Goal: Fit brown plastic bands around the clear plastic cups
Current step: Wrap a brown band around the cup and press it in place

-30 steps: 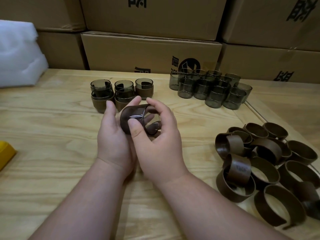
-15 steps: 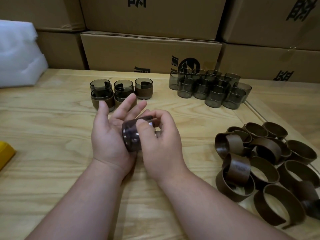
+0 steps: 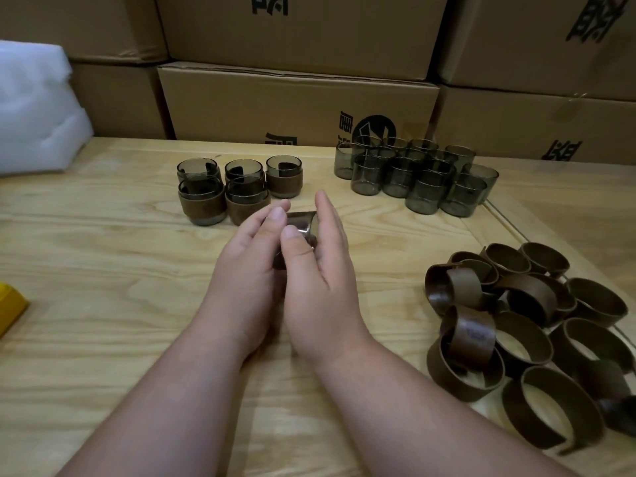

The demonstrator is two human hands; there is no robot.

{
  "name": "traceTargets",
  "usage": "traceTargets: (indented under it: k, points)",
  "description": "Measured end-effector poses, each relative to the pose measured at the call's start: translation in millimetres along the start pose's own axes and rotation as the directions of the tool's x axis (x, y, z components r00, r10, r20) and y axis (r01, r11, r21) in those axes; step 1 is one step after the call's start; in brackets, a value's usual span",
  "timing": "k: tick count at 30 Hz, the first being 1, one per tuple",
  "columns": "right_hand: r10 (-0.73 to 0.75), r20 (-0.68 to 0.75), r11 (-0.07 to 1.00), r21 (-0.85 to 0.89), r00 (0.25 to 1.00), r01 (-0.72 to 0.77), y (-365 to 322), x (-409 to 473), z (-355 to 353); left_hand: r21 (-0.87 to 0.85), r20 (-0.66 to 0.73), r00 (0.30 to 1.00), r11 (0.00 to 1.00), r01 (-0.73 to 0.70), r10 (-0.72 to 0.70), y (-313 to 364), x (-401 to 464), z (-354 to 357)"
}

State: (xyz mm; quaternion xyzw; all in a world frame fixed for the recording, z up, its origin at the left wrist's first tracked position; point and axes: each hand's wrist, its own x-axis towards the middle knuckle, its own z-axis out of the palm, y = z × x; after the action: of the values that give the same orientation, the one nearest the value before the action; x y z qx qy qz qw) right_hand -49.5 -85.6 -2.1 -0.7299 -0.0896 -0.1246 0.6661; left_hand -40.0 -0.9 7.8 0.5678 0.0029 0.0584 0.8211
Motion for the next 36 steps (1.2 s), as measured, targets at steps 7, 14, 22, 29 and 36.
traceTargets:
  k: [7, 14, 22, 29, 36]
  points:
    - [-0.103, 0.15, 0.993, 0.07, 0.983, 0.093, 5.9, -1.6, 2.7, -0.257, -0.225, 0.97, 0.966, 0.037, -0.097, 5.2, 2.8, -0.8]
    - [-0.109, 0.006, 0.994, 0.024, 0.994, 0.109, 3.3, -3.0, 2.4, -0.362, -0.242, 0.966, 0.932, -0.002, -0.092, 3.8, 7.5, -2.1]
    - [0.017, 0.047, 0.974, 0.225, 0.999, -0.027, 4.5, 1.9, 3.8, -0.313, -0.176, 0.984, 0.947, -0.064, 0.009, 0.0, 5.6, -2.0]
    - [0.322, 0.209, 0.639, 0.672, 0.923, -0.375, -2.7, 14.2, -3.7, -0.195, -0.095, 0.989, 0.973, -0.127, 0.11, -7.4, 8.1, -1.1]
    - [0.413, 0.295, 0.454, 0.754, 0.862, -0.476, -7.5, 17.0, -7.3, -0.139, -0.088, 0.991, 0.984, -0.11, 0.099, -8.1, 7.4, -1.4]
